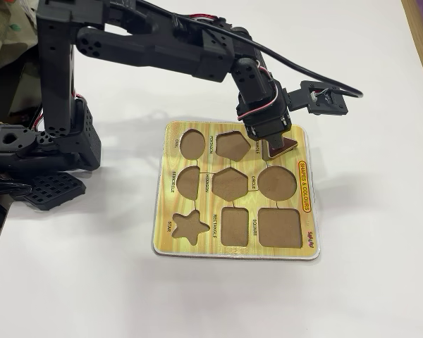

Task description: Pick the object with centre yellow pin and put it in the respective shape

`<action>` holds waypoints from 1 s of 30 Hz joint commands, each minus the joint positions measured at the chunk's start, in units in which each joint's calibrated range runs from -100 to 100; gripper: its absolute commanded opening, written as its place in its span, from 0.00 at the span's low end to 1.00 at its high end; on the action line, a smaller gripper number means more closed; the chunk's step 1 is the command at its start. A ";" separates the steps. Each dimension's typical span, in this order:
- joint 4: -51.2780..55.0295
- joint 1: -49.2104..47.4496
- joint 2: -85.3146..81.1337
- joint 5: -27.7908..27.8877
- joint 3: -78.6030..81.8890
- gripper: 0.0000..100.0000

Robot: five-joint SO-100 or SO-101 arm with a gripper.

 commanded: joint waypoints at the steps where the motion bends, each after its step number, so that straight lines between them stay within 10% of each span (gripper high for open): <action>1: -0.03 0.70 -2.13 -0.10 -0.72 0.03; 30: -0.89 0.11 -1.55 -0.10 0.54 0.03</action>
